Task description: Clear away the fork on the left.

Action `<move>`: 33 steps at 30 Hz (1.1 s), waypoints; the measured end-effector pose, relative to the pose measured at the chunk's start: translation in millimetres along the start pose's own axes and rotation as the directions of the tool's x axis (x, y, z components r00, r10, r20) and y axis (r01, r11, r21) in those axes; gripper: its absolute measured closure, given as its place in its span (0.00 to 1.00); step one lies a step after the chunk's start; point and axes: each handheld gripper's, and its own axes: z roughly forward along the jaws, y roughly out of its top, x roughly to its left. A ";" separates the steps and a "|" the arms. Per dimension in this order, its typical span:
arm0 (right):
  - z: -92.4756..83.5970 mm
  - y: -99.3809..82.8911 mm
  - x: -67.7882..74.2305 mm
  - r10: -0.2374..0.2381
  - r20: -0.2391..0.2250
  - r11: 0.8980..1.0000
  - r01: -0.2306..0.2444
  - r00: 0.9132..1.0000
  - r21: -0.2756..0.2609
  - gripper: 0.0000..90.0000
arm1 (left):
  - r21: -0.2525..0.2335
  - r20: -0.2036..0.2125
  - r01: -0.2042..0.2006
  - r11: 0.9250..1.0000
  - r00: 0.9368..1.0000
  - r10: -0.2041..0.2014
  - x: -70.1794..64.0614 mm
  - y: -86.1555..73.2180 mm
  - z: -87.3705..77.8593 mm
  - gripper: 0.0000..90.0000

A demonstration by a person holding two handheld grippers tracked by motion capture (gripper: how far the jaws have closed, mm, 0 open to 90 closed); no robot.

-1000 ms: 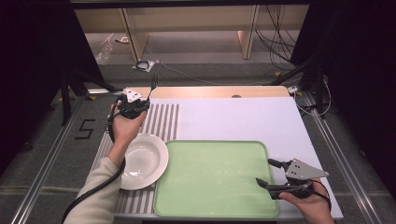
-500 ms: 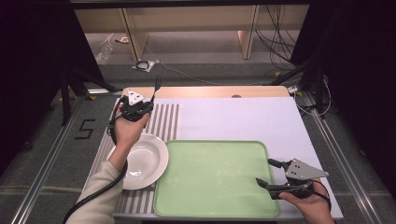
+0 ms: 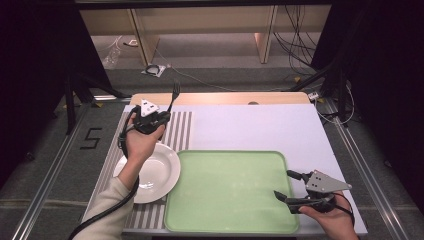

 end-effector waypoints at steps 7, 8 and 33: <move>0.0 0.1 0.1 0.000 0.000 1.000 0.000 1.000 -0.001 0.23 | 0.004 0.034 0.007 1.000 0.999 -0.007 -9.3 -3.1 -3.3 0.86; -0.1 0.2 0.3 0.002 -0.001 1.000 -0.002 1.000 0.000 0.23 | 0.004 0.040 0.009 1.000 0.999 -0.009 -10.5 -3.5 -3.8 0.86; -0.1 0.3 0.5 0.002 -0.003 1.000 -0.002 1.000 0.000 0.23 | 0.015 0.152 0.019 1.000 0.988 -0.021 -43.1 -10.1 -26.2 0.86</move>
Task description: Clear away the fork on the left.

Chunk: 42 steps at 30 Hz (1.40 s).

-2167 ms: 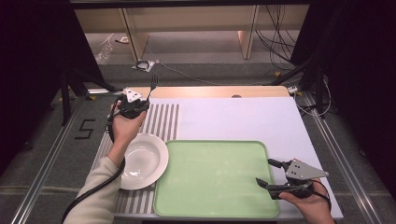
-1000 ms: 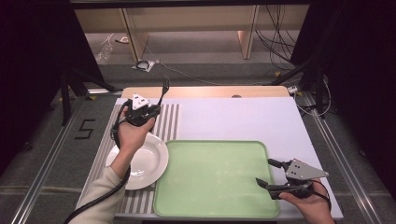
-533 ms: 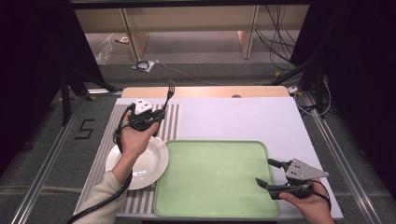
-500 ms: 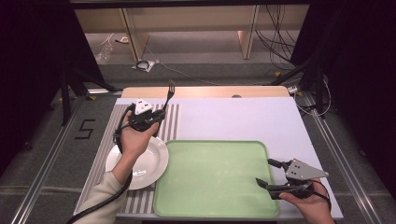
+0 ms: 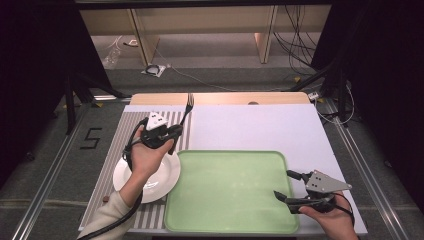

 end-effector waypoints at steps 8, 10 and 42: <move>-0.2 0.1 0.3 0.001 -0.001 1.000 -0.001 1.000 -0.004 0.23 | 0.044 0.054 0.004 0.999 0.999 -0.006 -18.7 -13.8 -8.2 0.86; -0.2 0.0 0.3 0.001 -0.001 1.000 -0.001 1.000 -0.004 0.23 | 0.063 0.069 0.015 0.998 0.997 -0.019 -23.7 -20.4 -10.9 0.86; 0.5 0.3 1.7 -0.006 -0.004 1.000 0.006 1.000 -0.001 0.23 | 0.442 0.194 0.005 0.897 0.976 -0.101 -89.7 -104.3 -19.9 0.85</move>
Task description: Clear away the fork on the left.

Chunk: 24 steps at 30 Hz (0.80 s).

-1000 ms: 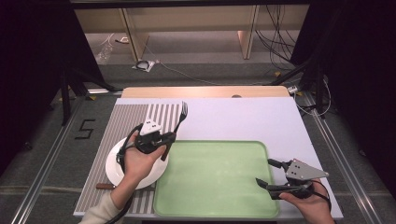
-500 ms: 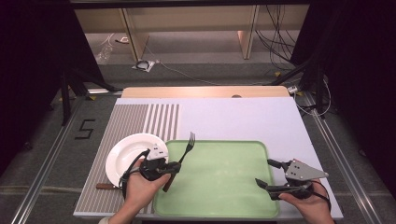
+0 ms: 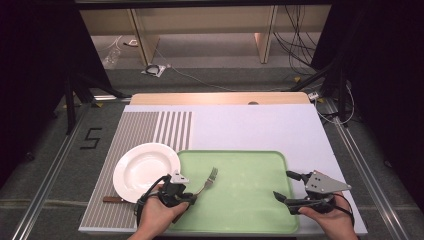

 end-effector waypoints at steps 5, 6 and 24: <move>-0.2 0.2 -0.2 -0.003 0.004 1.000 0.003 1.000 0.011 0.23 | -0.075 -0.009 -0.069 0.995 0.998 0.068 -3.2 8.4 -4.1 0.74; -0.1 0.2 -0.1 -0.002 0.003 1.000 0.002 1.000 0.011 0.23 | -0.082 -0.007 -0.093 0.992 0.996 0.093 -3.9 12.4 -4.4 0.76; 0.1 -0.7 -0.1 0.002 -0.001 1.000 -0.002 1.000 0.006 0.23 | 0.011 -0.017 -0.245 0.970 0.969 0.245 -7.4 51.8 49.3 1.00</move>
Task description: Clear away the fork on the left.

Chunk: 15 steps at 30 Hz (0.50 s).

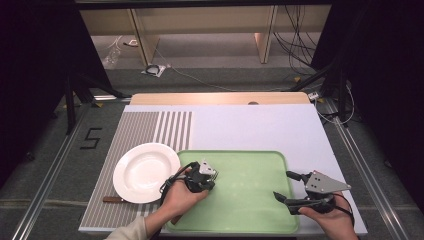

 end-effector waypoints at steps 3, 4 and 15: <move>-0.4 0.3 0.0 -0.001 0.002 1.000 0.001 1.000 0.008 0.23 | 0.014 -0.089 -0.010 1.000 0.996 0.012 5.9 -2.9 -3.3 1.00; -0.2 0.3 0.1 -0.001 0.002 1.000 0.001 1.000 0.008 0.23 | 0.016 -0.111 -0.003 1.000 0.994 0.005 8.1 -4.3 -4.5 1.00; 0.5 0.0 0.1 0.001 -0.003 1.000 -0.001 1.000 0.000 0.23 | 0.020 -0.176 0.060 0.998 0.983 -0.056 24.2 -16.1 -14.2 1.00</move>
